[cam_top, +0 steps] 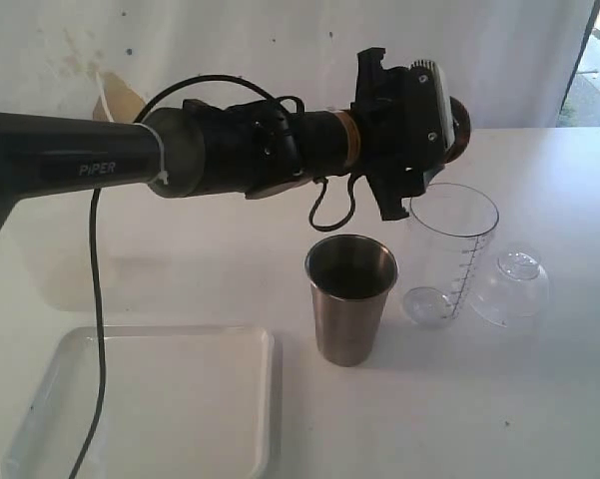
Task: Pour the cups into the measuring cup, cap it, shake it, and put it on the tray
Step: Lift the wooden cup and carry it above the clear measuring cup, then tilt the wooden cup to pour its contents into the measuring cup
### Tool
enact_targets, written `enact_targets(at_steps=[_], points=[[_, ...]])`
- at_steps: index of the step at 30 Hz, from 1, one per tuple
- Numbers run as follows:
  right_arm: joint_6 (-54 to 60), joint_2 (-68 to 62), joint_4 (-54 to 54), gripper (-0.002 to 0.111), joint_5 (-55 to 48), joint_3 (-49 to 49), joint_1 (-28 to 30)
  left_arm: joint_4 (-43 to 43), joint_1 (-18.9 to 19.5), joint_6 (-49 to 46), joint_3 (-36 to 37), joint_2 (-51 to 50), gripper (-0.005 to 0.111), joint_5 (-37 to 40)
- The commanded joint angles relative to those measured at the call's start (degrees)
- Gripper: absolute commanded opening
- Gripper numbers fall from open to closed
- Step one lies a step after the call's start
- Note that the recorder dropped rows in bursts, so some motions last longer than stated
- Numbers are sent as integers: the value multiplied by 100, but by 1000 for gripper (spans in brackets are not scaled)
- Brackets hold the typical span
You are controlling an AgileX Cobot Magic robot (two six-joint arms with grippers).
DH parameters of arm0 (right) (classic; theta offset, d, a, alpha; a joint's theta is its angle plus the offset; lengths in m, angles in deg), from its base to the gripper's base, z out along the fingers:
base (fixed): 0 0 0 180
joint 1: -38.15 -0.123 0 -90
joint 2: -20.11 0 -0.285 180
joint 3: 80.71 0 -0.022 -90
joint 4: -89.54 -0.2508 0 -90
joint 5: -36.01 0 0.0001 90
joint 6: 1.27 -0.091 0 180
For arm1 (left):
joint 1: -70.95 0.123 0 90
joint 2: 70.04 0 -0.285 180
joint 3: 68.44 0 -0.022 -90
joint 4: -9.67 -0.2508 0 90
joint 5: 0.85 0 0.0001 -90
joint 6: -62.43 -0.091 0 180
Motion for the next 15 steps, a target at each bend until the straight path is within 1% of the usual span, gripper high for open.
enact_targets(at_steps=[1, 4, 12, 15], points=[[1, 25, 0, 0, -1, 30, 23, 27, -17, -202, -41, 35, 0, -380], [1, 25, 0, 0, -1, 30, 23, 27, -17, -510, -41, 35, 0, -449], [1, 25, 0, 0, -1, 30, 23, 27, -17, -2295, -41, 35, 0, -449], [1, 25, 0, 0, -1, 30, 23, 27, -17, -2563, -41, 35, 0, -449]])
